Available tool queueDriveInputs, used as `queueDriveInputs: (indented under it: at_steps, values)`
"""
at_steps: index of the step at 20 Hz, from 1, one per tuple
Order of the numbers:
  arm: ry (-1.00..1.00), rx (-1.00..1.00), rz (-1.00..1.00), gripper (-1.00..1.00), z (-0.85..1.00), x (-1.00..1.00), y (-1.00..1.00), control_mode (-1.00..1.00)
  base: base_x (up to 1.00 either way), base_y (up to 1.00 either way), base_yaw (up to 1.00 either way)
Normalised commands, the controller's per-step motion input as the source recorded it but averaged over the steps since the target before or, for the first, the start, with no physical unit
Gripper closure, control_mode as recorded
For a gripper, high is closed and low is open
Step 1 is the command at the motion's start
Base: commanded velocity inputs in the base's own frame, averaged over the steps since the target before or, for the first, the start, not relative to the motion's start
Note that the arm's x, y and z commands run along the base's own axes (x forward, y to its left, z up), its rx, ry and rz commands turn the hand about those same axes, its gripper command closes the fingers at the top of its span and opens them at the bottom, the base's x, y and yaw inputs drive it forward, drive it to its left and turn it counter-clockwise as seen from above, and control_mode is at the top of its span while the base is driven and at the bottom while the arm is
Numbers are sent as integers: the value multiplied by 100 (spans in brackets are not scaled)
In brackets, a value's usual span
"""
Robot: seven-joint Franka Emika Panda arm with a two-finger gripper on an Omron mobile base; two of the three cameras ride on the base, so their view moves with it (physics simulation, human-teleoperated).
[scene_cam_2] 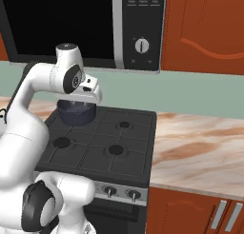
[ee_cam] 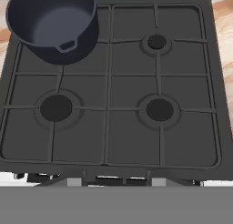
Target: Pick the kettle from the counter and place it on a stove burner. Then turn the burner on.
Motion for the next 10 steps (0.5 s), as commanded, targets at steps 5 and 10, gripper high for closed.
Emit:
queueDriveInputs:
  at_steps: [5, 10]
  values:
    - [0, 0, 0, -100, -5, -26, 0, -100, 0, 0, 0]
    - [-1, 0, 0, -100, -14, -50, 3, -100, 0, 0, 0]
